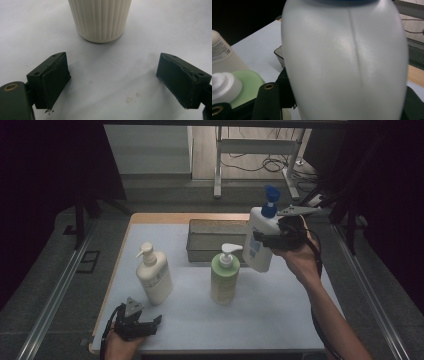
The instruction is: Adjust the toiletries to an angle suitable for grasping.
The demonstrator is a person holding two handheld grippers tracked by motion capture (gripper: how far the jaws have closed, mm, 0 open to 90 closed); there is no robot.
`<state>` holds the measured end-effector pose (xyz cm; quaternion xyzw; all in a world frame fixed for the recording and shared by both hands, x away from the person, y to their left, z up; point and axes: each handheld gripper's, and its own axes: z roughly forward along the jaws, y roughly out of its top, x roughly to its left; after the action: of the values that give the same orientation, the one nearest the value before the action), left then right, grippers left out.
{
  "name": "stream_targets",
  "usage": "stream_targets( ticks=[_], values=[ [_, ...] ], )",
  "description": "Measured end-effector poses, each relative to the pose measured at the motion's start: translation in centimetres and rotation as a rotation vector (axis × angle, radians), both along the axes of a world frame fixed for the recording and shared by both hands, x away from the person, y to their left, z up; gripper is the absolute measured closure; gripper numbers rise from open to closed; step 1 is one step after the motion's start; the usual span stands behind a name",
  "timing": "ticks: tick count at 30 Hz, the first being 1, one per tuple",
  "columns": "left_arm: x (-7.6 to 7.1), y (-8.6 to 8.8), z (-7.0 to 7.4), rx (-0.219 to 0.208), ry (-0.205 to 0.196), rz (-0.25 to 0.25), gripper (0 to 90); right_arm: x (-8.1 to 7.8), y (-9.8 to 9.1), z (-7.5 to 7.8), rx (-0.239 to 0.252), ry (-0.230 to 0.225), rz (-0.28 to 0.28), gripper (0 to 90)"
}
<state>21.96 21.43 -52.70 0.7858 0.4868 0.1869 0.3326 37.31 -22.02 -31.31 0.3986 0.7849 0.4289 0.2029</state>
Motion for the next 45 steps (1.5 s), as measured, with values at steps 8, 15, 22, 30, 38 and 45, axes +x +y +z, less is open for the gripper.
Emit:
stream_targets(
  ticks=[8, 15, 22, 30, 38, 45],
  values=[
    [0.0, 0.0, 0.0, 0.001, 0.001, -0.001, 10.6, 1.7, 1.7, 0.0, -0.006, 0.000, -0.013, 39.9],
    [0.0, 0.0, 0.0, 0.001, 0.001, 0.000, 10.6, 3.2, 3.1, -0.1, 0.000, 0.001, -0.017, 39.9],
    [0.0, 0.0, 0.0, 0.002, 0.002, -0.001, 10.6, 4.6, 4.4, -0.2, -0.001, -0.010, -0.026, 39.9],
    [0.0, 0.0, 0.0, 0.002, 0.003, 0.000, 10.6, 6.1, 5.5, 0.0, 0.000, -0.023, -0.027, 39.9],
    [0.0, 0.0, 0.0, 0.002, 0.003, 0.000, 10.6, 7.6, 7.0, -0.4, 0.000, -0.030, -0.032, 39.9],
    [0.0, 0.0, 0.0, 0.001, 0.003, -0.001, 10.5, 8.8, 8.5, -1.0, 0.005, -0.037, -0.030, 40.0]
  ],
)
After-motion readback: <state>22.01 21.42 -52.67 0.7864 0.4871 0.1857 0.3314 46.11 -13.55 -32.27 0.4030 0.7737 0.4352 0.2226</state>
